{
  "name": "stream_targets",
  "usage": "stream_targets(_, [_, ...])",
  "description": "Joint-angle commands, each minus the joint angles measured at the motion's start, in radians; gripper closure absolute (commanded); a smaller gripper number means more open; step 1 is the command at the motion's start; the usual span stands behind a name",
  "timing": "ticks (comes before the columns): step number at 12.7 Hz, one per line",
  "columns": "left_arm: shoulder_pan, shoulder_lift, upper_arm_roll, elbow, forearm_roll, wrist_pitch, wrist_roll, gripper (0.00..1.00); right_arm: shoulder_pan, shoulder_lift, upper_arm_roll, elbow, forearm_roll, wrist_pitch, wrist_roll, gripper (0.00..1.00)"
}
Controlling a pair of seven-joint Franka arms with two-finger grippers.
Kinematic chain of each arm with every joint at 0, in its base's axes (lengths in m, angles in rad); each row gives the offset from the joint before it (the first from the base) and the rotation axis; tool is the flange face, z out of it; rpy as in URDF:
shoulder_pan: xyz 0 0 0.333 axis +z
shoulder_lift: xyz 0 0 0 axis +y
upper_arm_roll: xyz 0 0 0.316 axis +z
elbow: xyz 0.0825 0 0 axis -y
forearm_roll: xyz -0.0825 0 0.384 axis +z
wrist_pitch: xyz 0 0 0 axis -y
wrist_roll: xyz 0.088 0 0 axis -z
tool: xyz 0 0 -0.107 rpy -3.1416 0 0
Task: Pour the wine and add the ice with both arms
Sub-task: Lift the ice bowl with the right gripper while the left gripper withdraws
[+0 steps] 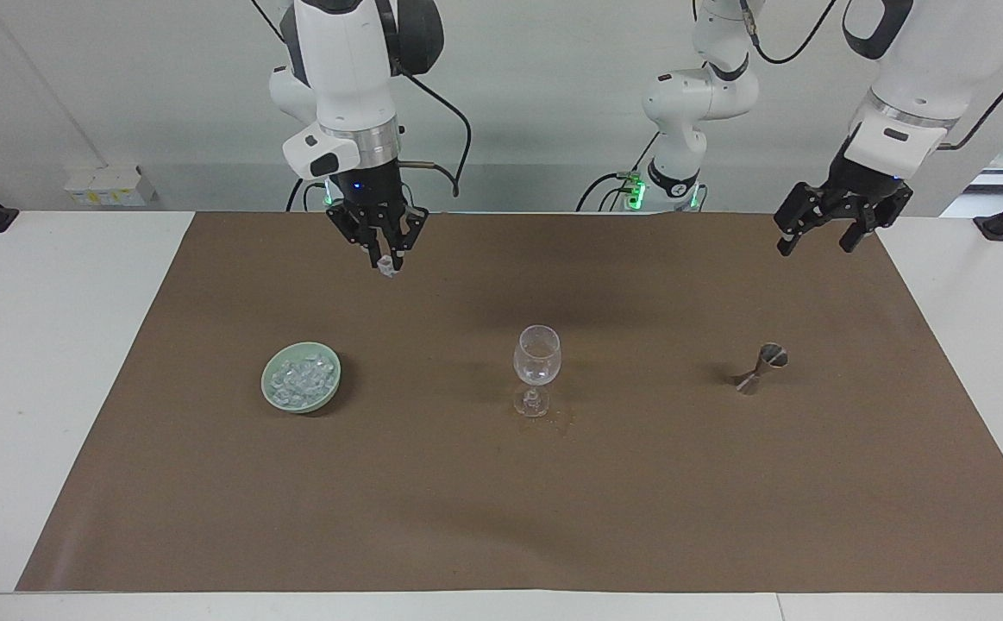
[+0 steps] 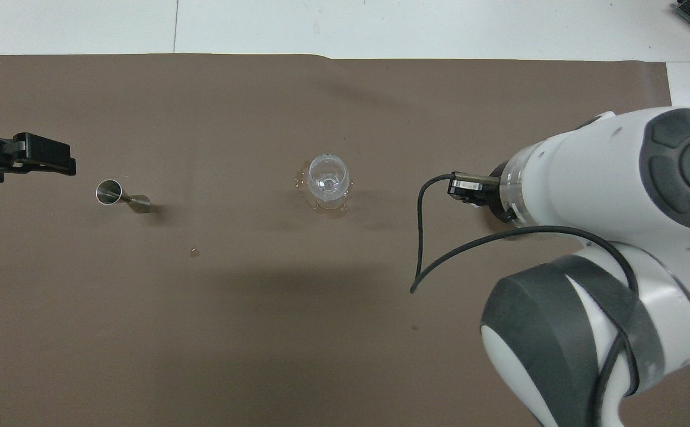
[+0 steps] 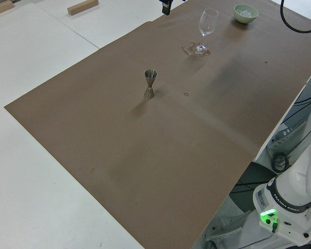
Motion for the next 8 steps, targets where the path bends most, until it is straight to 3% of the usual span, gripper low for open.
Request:
stream_targets(1, [-0.010, -0.062, 0.004, 0.028, 0.023, -0.113, 0.062, 0.00, 0.039, 0.082, 0.006, 0.105, -0.014, -0.058, 0.064, 1.00])
stream_targets(3, [-0.005, -0.137, -0.004, -0.085, 0.015, -0.090, 0.100, 0.00, 0.105, 0.122, 0.006, 0.153, -0.034, -0.081, 0.119, 1.00])
stream_targets(6, [0.021, -0.128, 0.008, -0.059, -0.023, -0.064, 0.091, 0.00, 0.186, 0.234, 0.006, 0.298, -0.077, -0.135, 0.193, 1.00])
stream_targets(8, [0.019, -0.093, 0.001, -0.004, -0.006, -0.122, 0.097, 0.00, 0.228, 0.268, 0.006, 0.322, -0.123, -0.133, 0.206, 1.00])
